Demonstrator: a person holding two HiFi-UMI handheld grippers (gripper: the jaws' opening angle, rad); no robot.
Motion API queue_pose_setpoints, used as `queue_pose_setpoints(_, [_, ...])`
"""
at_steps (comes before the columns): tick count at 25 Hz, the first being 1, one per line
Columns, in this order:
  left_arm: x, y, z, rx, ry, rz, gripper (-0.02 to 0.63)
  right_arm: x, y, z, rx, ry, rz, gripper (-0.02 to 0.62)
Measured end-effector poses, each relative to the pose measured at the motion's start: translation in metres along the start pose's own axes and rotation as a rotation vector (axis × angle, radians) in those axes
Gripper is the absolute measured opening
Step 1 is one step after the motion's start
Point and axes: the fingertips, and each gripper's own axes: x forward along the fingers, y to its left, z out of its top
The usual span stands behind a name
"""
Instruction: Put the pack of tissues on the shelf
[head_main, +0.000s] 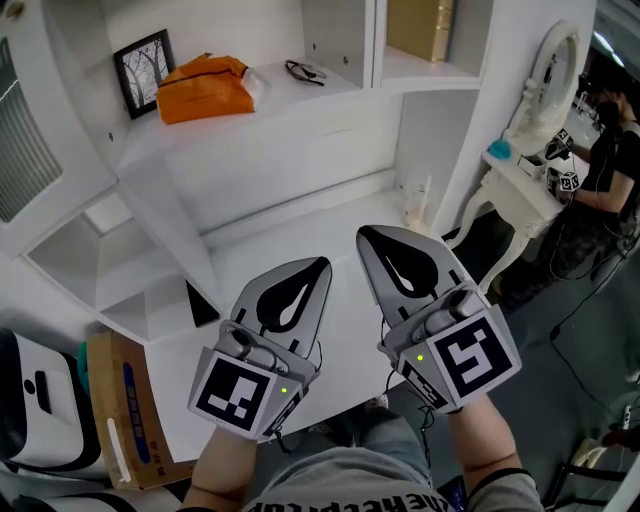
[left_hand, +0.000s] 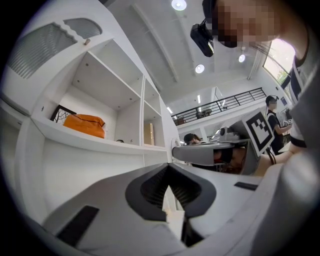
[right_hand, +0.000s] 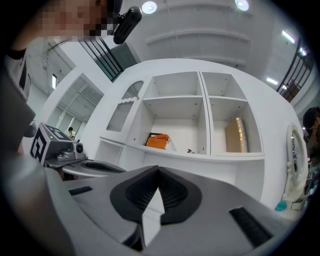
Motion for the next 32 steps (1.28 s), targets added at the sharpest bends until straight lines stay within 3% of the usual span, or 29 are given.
queue_pose_setpoints(15, [-0.005, -0.010, 0.002, -0.021, -0.022, -0.005, 0.040, -0.026, 0.030, -0.022, 0.030, 0.025, 0.045, 0.011])
queue_pose_setpoints(32, [-0.014, -0.010, 0.017, 0.005, -0.098, 0.009, 0.040, -0.027, 0.042, -0.012, 0.013, 0.007, 0.058, 0.011])
